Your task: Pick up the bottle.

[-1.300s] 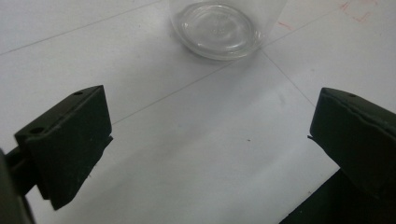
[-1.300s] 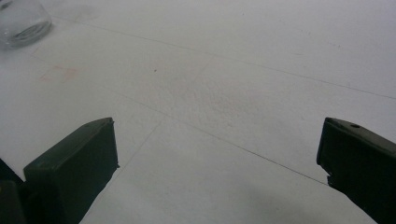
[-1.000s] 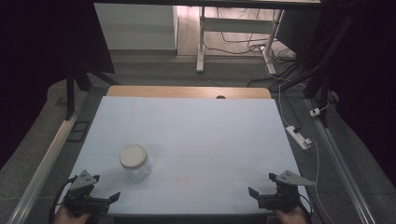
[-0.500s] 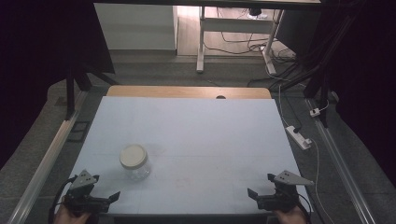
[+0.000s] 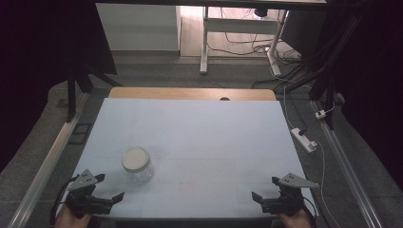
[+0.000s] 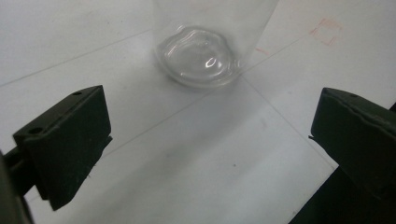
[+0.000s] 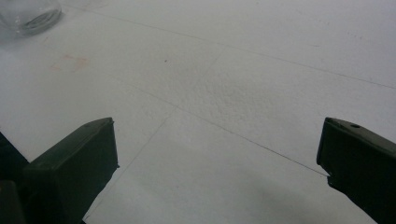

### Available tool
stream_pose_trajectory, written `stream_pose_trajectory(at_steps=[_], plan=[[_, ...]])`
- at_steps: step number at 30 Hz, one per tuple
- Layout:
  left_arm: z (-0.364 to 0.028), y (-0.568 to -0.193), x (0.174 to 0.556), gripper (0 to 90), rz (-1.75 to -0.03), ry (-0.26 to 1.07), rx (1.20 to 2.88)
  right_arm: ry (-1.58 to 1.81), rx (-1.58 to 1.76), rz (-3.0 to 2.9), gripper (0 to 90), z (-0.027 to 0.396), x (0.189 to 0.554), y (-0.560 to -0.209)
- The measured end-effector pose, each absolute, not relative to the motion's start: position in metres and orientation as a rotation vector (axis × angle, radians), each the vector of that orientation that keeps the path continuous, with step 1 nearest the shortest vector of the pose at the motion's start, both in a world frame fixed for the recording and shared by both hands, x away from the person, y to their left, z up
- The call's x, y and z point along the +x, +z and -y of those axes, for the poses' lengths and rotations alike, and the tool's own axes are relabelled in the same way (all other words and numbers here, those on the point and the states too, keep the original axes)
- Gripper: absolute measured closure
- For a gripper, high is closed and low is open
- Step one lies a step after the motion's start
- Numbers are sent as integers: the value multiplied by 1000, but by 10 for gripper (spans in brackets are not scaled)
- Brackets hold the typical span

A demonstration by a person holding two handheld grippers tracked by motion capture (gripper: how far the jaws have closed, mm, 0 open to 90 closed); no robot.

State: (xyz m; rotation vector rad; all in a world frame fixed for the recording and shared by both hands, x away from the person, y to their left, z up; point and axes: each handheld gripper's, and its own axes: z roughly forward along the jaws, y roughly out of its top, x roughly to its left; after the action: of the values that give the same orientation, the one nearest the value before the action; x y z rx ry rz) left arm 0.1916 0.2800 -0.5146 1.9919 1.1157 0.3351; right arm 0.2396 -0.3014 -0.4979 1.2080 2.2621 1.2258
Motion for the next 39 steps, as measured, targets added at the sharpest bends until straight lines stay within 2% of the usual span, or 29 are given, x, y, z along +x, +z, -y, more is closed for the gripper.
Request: stream_pose_trajectory(at_steps=[7, 23, 28, 35, 39], plan=[[-273, -513, 204, 0, -1093, 375, 1992, 1216, 1209, -2272, 0, 300, 240, -498], [-260, -515, 232, 0, -1094, 333, 1966, 1210, 1202, -2286, 0, 300, 241, -498], [-254, -516, 238, 0, -1090, 361, 1969, 1207, 1200, -2289, 0, 299, 241, -498], [-248, -520, 255, 0, -1024, 312, 2006, 1205, 1197, -2292, 0, 299, 241, -499], [-244, -522, 259, 0, -996, 332, 2014, 1203, 1201, -2295, 0, 299, 241, -499]])
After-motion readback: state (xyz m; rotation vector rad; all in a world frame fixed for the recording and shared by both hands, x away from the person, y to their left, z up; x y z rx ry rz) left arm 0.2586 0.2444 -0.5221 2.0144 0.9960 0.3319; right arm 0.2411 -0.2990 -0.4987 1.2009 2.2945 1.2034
